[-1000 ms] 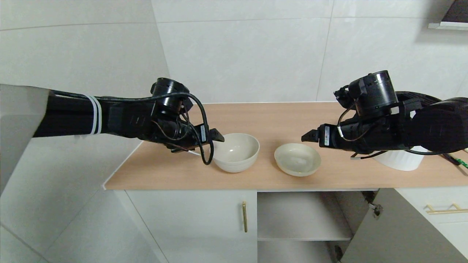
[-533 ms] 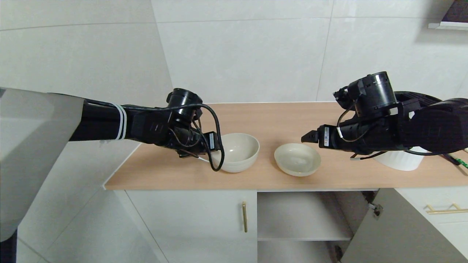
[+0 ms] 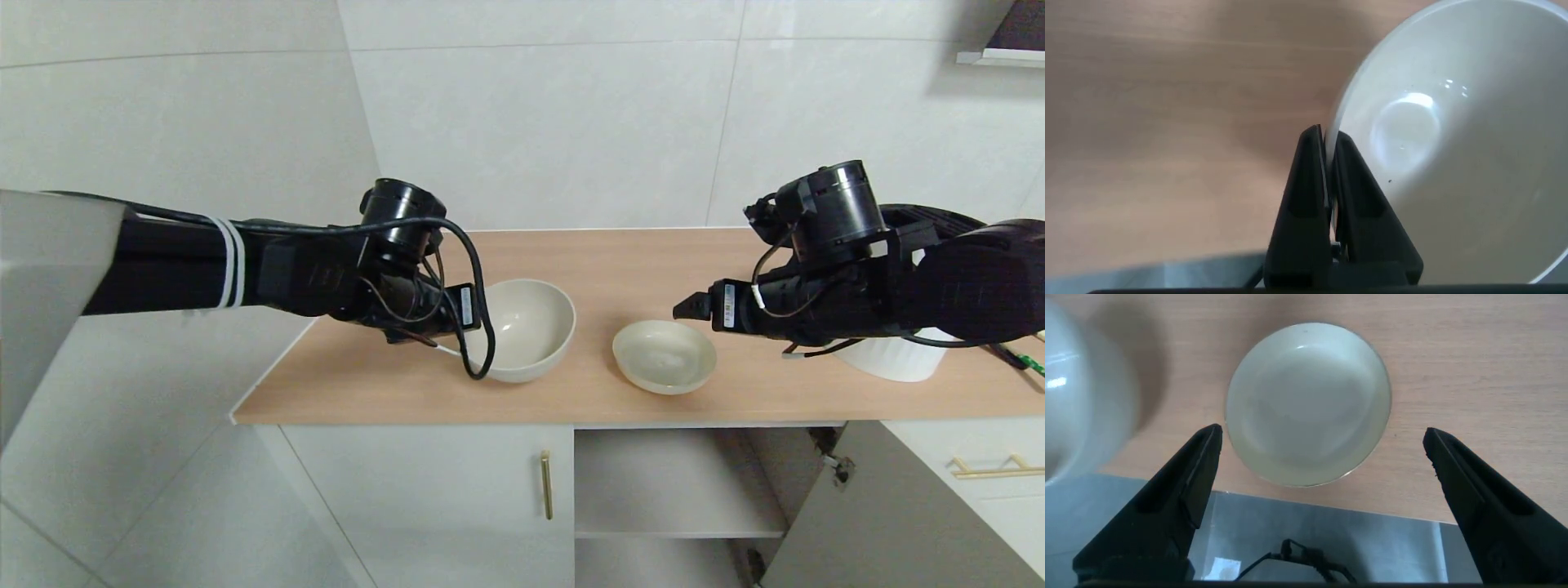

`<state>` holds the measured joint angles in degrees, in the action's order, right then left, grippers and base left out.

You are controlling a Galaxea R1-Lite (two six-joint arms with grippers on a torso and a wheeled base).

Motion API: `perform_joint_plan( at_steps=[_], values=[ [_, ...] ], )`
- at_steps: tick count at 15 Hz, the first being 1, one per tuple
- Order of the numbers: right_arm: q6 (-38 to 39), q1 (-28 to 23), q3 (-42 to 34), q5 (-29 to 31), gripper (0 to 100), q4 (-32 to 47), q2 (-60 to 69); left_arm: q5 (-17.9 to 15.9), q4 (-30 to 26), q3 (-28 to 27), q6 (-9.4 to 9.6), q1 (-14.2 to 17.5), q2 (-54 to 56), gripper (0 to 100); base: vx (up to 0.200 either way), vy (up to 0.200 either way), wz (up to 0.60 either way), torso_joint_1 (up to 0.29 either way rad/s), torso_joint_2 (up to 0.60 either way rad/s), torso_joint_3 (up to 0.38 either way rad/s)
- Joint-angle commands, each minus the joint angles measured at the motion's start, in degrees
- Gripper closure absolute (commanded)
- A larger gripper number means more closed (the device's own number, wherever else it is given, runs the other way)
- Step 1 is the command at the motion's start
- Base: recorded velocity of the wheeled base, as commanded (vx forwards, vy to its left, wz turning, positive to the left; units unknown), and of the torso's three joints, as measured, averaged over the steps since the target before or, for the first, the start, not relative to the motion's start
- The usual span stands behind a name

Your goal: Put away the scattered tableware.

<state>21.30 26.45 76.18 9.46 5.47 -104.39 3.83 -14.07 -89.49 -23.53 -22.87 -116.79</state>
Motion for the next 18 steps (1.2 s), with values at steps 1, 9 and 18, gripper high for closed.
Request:
perform_joint_plan(
  at_steps=[1,9,18],
  values=[
    [-0.03,-0.7,0.55,1.97,0,-0.02,-2.57,-0.14,0.01,3.09,-0.11,-0.42,7.63,100,0.0,0.0,0.0,0.0,0.0,0.0],
    [-1.52,-3.34,4.68,8.82,0,-0.38,-15.06,-0.31,0.01,5.91,-0.55,-0.42,18.17,100,0.0,0.0,0.0,0.0,0.0,0.0],
    [-0.99,-3.6,6.17,8.29,100,-0.64,-16.99,-0.4,0.09,6.35,-0.64,-0.25,18.61,100,0.0,0.0,0.0,0.0,0.0,0.0]
  ],
)
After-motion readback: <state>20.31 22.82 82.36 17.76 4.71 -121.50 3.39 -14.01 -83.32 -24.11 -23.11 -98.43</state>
